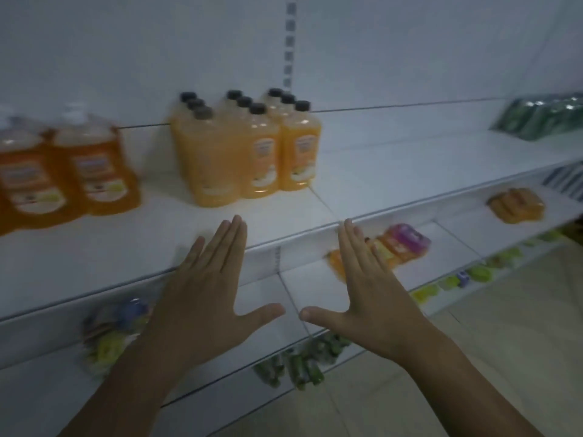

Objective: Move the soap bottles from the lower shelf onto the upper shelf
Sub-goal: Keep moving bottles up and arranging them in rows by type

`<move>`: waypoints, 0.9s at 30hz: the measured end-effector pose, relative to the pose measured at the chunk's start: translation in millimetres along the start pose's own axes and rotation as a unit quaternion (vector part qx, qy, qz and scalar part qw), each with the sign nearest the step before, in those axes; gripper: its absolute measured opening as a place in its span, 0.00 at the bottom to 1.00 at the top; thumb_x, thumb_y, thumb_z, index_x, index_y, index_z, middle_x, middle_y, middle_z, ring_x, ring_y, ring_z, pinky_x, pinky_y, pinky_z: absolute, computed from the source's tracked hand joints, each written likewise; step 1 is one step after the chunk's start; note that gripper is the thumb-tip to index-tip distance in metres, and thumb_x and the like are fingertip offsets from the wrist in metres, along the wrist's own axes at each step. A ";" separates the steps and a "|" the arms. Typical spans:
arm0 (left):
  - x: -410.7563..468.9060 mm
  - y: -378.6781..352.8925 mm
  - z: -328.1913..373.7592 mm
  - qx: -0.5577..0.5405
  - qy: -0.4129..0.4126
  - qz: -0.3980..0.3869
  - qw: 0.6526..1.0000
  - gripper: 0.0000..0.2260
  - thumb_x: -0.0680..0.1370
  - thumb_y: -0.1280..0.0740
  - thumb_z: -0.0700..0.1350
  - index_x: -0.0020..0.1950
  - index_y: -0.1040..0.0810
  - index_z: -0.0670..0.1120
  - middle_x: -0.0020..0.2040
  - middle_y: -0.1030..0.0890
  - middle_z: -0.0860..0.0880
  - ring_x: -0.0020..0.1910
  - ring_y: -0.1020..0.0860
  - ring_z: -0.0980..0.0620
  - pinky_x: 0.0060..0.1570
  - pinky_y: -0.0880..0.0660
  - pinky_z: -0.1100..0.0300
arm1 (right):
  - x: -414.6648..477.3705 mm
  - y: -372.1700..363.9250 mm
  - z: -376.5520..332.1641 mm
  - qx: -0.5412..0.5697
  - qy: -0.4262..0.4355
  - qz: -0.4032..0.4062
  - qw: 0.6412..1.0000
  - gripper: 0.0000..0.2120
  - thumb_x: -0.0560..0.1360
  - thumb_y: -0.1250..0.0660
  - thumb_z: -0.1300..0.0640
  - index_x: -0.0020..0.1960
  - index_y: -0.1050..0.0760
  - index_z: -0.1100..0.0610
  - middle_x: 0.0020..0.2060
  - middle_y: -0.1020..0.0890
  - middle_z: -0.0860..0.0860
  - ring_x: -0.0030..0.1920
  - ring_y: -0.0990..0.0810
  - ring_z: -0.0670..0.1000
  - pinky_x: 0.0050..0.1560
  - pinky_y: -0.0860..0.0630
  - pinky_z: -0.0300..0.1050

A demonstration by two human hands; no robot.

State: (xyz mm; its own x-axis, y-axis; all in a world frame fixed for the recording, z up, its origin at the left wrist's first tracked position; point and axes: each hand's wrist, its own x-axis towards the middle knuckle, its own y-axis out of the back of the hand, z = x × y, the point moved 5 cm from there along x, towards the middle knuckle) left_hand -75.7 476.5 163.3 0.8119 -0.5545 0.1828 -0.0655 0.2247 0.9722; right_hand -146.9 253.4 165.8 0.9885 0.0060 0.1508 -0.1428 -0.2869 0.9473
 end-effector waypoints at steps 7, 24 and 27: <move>60.6 -53.8 155.7 -0.028 -0.077 -0.026 0.996 0.54 0.69 0.57 0.84 0.81 0.71 0.50 0.81 0.71 0.56 0.76 0.74 0.62 0.81 0.61 0.54 | -69.7 31.8 151.1 0.018 -0.094 0.012 0.995 0.63 0.65 0.48 0.14 0.80 0.75 0.49 0.79 0.73 0.42 0.78 0.73 0.42 0.83 0.59 0.53; 232.2 -201.2 362.1 -0.058 -0.146 -0.136 0.978 0.57 0.67 0.55 0.85 0.81 0.71 0.51 0.83 0.67 0.55 0.81 0.67 0.56 0.82 0.59 0.49 | -97.7 39.2 418.8 0.040 -0.215 0.015 0.976 0.62 0.67 0.46 0.16 0.81 0.73 0.50 0.80 0.70 0.44 0.80 0.70 0.43 0.82 0.62 0.51; 266.0 -217.5 371.2 -0.069 -0.134 -0.151 0.977 0.56 0.68 0.52 0.84 0.82 0.70 0.51 0.82 0.68 0.56 0.78 0.70 0.58 0.76 0.67 0.55 | -72.1 30.3 454.4 0.039 -0.223 0.010 0.974 0.62 0.68 0.46 0.16 0.82 0.71 0.52 0.81 0.68 0.45 0.80 0.69 0.45 0.81 0.63 0.51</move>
State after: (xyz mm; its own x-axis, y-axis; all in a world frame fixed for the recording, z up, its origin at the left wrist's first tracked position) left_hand -60.8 -17.3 54.7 0.6005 -0.7975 -0.0593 0.2471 0.1146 0.9622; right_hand -200.3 -191.0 55.2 0.9110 -0.4123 0.0139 -0.1747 -0.3551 0.9184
